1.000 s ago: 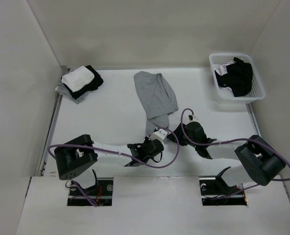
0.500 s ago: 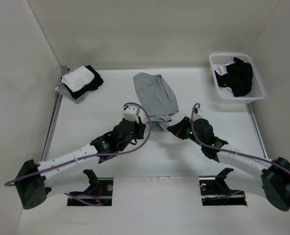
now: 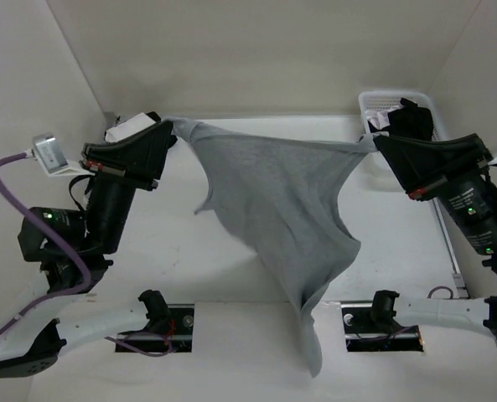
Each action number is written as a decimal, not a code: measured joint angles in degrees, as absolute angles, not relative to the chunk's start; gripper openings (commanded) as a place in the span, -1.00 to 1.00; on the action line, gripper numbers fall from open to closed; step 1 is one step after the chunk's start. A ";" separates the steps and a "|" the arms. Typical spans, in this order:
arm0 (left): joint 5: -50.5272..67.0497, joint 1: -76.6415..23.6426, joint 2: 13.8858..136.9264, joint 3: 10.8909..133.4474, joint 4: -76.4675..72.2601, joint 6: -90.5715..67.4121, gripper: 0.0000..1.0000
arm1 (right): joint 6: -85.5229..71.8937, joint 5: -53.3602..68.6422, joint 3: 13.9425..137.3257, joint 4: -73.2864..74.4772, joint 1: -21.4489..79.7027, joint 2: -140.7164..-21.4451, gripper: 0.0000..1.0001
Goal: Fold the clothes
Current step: Flatten the tank top out
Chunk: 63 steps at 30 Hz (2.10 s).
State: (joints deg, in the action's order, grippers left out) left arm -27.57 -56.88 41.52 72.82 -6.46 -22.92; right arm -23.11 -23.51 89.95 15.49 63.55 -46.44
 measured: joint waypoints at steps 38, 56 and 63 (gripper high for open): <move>-17.50 -34.81 70.83 35.33 -8.84 -30.85 -0.61 | -36.32 -0.40 49.67 -1.39 32.47 -75.37 -0.93; -23.68 -57.82 54.33 26.20 13.17 -39.70 -0.14 | -38.89 -8.38 27.35 6.07 45.82 -48.56 -0.35; -27.33 -61.84 57.78 26.33 20.62 -43.81 -0.14 | -38.92 -8.40 26.89 6.42 46.61 -48.77 -0.33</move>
